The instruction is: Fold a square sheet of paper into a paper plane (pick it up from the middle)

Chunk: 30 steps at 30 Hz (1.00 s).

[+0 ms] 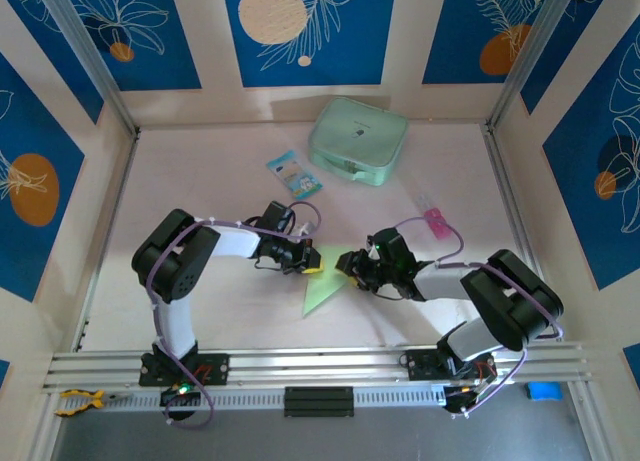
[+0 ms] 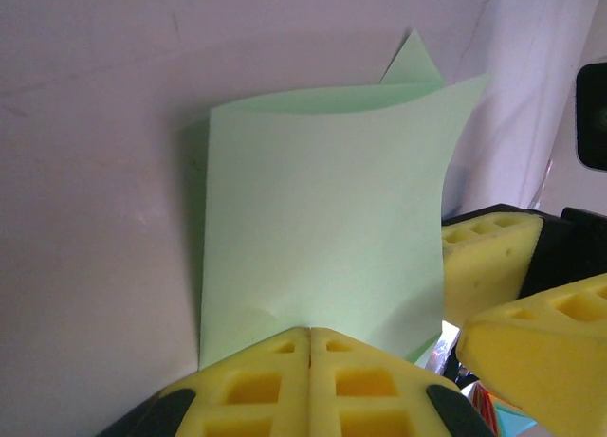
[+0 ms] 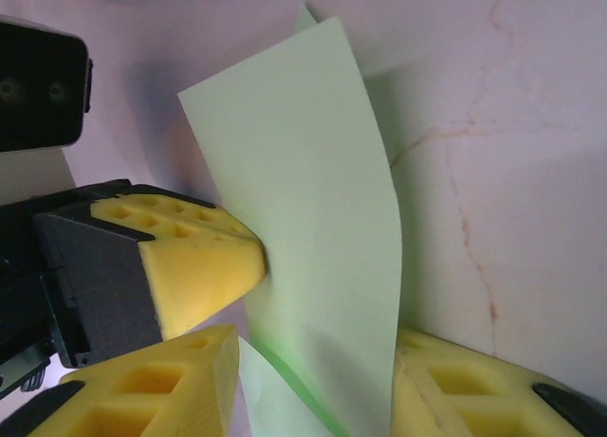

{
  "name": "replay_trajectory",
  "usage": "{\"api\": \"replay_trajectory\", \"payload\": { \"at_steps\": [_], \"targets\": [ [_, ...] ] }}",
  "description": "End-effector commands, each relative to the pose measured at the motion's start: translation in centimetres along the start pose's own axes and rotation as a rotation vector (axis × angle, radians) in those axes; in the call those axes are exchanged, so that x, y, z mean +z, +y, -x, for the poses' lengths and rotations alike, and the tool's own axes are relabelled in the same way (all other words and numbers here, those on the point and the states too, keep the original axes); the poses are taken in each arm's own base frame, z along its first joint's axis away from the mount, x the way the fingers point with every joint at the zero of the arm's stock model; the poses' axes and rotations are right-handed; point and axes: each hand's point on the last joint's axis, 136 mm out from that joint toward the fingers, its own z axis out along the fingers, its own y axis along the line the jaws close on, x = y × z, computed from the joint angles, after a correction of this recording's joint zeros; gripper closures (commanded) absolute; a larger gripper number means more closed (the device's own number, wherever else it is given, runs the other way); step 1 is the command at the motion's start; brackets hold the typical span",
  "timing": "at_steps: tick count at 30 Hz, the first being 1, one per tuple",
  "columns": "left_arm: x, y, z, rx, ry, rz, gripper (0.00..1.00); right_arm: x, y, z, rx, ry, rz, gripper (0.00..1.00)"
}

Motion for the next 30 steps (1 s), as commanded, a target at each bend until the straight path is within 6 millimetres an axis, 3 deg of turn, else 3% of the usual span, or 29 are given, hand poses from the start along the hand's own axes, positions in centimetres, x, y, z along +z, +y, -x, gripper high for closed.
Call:
{"api": "replay_trajectory", "payload": {
  "at_steps": [1,11,19,30],
  "targets": [
    [-0.3,2.2,-0.4,-0.059,-0.007,0.060,0.95,0.0,0.5,0.0,-0.045,0.025,0.036,0.57],
    [-0.3,1.7,-0.2,-0.062,-0.013,0.037,0.95,0.5,1.0,0.9,-0.066,0.074,0.092,0.59],
    [-0.4,1.5,-0.1,-0.058,-0.017,0.033,0.95,0.8,1.3,1.1,-0.088,0.104,0.107,0.68],
    [-0.8,1.2,0.1,-0.052,-0.034,0.036,0.94,0.2,-0.1,1.6,-0.065,0.073,-0.001,0.65]
  ]
}}
